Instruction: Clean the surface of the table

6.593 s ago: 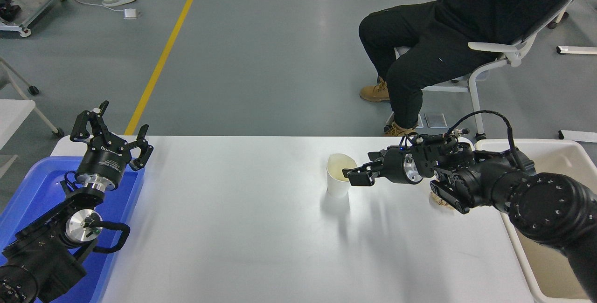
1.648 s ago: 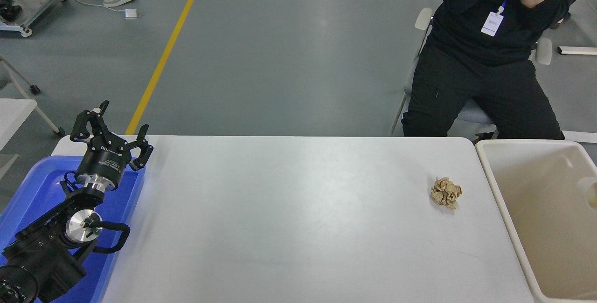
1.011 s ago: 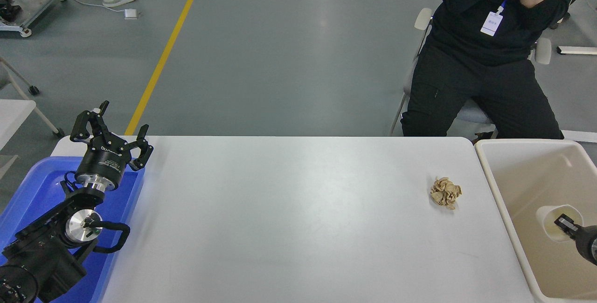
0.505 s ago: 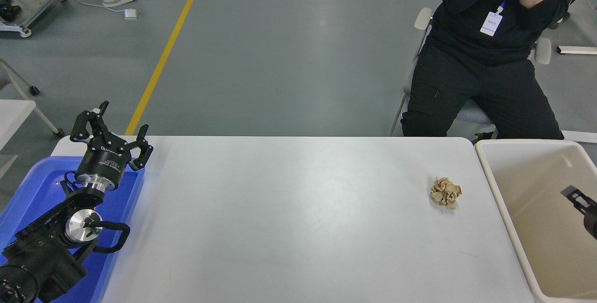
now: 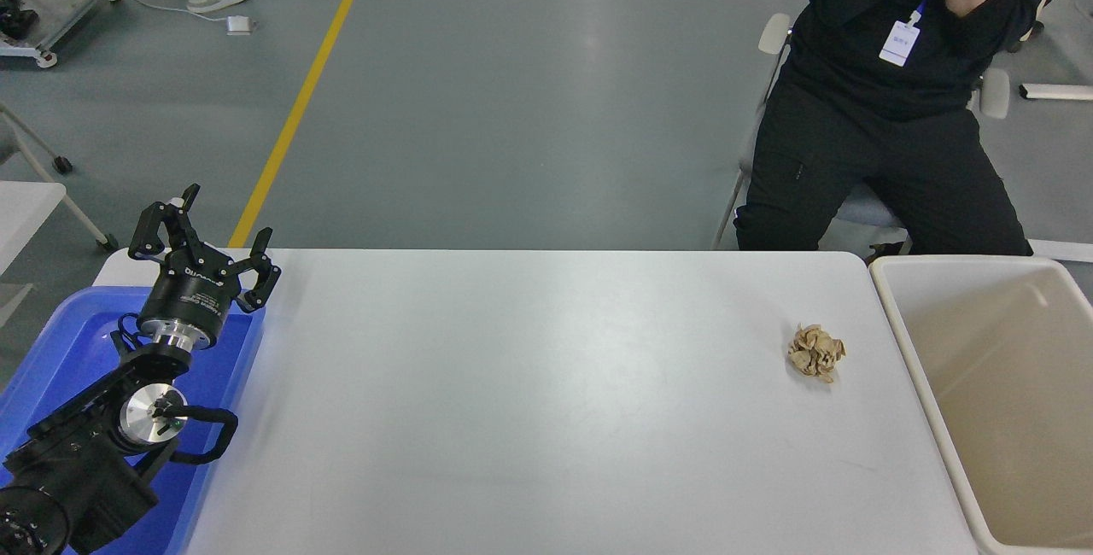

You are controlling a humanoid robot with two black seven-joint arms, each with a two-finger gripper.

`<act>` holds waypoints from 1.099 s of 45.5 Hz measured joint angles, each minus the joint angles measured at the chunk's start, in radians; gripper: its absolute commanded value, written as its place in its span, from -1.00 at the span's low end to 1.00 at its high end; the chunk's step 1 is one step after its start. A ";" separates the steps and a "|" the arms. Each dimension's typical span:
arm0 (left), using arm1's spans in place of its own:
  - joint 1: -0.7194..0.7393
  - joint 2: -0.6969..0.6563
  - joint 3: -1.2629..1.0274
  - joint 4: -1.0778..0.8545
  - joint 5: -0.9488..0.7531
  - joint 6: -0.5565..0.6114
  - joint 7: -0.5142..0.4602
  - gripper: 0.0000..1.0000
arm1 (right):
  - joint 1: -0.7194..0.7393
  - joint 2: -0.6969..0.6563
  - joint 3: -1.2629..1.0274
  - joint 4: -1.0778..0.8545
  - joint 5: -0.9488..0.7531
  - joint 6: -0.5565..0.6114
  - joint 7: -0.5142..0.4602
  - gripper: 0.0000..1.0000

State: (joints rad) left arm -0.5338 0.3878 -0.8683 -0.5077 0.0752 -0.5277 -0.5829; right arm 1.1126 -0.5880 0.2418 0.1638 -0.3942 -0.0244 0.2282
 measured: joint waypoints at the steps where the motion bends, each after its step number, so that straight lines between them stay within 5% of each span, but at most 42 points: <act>1: 0.000 0.000 0.000 0.000 0.000 0.000 0.000 1.00 | 0.007 -0.003 0.022 0.016 0.000 0.000 0.000 0.98; 23: 0.000 0.000 0.000 0.000 0.000 0.000 0.000 1.00 | -0.041 -0.048 0.577 0.492 0.000 0.015 0.004 0.98; 50: 0.000 0.000 0.000 0.000 0.000 0.000 0.000 1.00 | -0.391 0.154 0.865 0.586 0.000 0.166 0.003 0.98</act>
State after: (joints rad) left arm -0.5338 0.3880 -0.8682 -0.5077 0.0752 -0.5277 -0.5829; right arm 0.7221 -0.4340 1.1067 0.7503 -0.3941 0.1417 0.2316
